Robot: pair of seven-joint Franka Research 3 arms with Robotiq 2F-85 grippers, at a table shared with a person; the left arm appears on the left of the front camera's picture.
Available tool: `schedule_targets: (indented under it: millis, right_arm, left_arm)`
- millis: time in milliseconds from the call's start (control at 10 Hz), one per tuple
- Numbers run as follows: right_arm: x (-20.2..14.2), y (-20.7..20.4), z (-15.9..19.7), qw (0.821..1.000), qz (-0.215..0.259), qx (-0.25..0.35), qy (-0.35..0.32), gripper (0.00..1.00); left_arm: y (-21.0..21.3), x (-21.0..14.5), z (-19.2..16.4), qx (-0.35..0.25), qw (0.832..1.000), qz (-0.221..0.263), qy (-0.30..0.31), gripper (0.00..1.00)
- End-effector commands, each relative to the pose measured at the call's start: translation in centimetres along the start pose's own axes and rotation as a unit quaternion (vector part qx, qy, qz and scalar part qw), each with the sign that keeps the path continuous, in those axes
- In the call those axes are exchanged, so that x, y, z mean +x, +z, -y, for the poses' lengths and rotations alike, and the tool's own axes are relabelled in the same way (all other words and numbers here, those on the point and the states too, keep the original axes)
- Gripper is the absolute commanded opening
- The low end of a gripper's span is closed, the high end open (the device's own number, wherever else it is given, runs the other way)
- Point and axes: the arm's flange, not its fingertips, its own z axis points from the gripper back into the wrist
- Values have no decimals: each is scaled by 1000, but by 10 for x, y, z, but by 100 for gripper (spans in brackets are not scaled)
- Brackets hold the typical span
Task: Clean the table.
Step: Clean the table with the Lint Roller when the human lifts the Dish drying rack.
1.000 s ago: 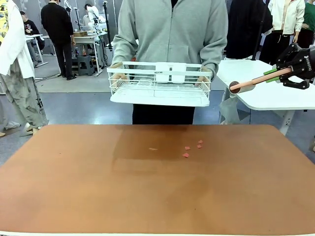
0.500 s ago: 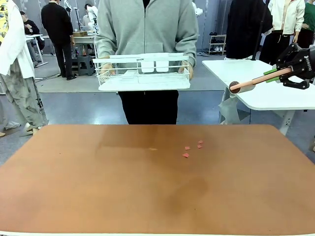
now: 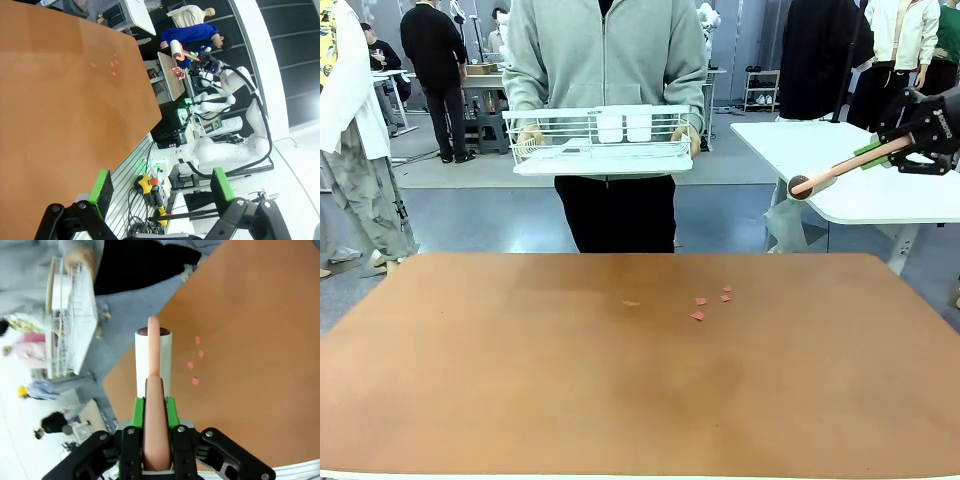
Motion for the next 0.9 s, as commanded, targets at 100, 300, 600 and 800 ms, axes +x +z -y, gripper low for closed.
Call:
schedule_targets:
  millis: [100, 300, 600, 800]
  right_arm:
    - [60, -36, -38, 983, -85, -54, 155, 21]
    - [73, -80, -29, 966, -152, -54, 202, 21]
    - [77, -119, -7, 937, -217, -103, 252, 21]
    - [71, -125, -3, 948, -198, -87, 235, 21]
  left_arm:
    - [2, -4, 4, -3, 1000, 0, -6, 100]
    - [2, -4, 4, -3, 1000, 0, -6, 100]
    - [2, -4, 4, -3, 1000, 0, -6, 100]
    - [2, -4, 4, -3, 1000, 0, -6, 100]
